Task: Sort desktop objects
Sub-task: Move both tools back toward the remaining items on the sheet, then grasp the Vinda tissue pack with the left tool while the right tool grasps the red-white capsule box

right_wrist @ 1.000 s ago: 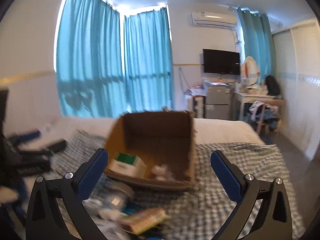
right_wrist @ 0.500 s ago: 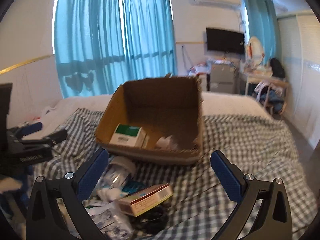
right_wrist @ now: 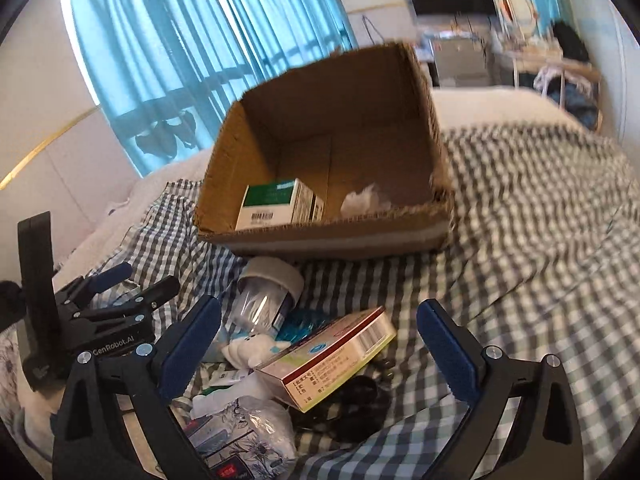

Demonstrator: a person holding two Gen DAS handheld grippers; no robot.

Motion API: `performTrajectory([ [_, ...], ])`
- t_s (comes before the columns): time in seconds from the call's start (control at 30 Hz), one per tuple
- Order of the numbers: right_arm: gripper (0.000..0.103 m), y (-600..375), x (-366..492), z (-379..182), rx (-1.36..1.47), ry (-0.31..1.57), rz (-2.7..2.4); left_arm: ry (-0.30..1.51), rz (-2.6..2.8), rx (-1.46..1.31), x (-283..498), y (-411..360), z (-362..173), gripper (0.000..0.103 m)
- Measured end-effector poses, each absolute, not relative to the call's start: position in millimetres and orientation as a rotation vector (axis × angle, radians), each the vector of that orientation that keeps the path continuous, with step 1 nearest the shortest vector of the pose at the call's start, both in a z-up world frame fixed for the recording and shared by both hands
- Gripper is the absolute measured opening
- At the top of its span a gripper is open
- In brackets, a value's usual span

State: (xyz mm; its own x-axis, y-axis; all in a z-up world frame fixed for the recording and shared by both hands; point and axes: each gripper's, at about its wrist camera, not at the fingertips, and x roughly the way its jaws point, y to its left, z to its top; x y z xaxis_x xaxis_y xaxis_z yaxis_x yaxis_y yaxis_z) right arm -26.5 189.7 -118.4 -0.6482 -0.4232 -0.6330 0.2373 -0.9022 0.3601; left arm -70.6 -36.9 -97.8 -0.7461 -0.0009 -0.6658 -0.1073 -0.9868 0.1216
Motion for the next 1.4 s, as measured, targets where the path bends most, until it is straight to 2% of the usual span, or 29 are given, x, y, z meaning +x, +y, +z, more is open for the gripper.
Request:
performTrajectory([
  [0.2,0.097,192,-44,-143,1.215,-0.418,-2.491,0.255,2.831,-1.174,-77,-35,-113,0.092],
  [0.43,0.090,181,-59,-173,1.391,-0.361,-2.410,0.218,2.759,-1.341,-92,-40,-138,0.090],
  [0.87,0.090,166,-82,-201,1.557,-0.369,-2.254,0.290,2.570,-1.602,-109,-35,-180,0.090],
  [0.97,0.091,168,-89,-210,1.599,-0.397,-2.222,0.306,2.538,-1.632,-114,-32,-188,0.077],
  [1.03,0.091,170,-91,-214,1.614,-0.418,-2.204,0.309,2.519,-1.636,-115,-30,-191,0.055],
  [1.17,0.089,164,-91,-215,1.617,-0.380,-2.187,0.344,2.512,-1.628,-114,-27,-195,0.047],
  [1.2,0.087,163,-90,-214,1.606,-0.379,-2.189,0.350,2.513,-1.624,-114,-26,-194,0.046],
  [1.27,0.070,163,-88,-211,1.581,-0.378,-2.190,0.368,2.515,-1.612,-111,-24,-194,0.045],
  [1.33,0.048,163,-86,-208,1.558,-0.382,-2.178,0.382,2.520,-1.597,-110,-22,-194,0.044],
  [1.4,0.040,161,-81,-203,1.526,-0.366,-2.184,0.381,2.521,-1.582,-106,-23,-193,0.042],
])
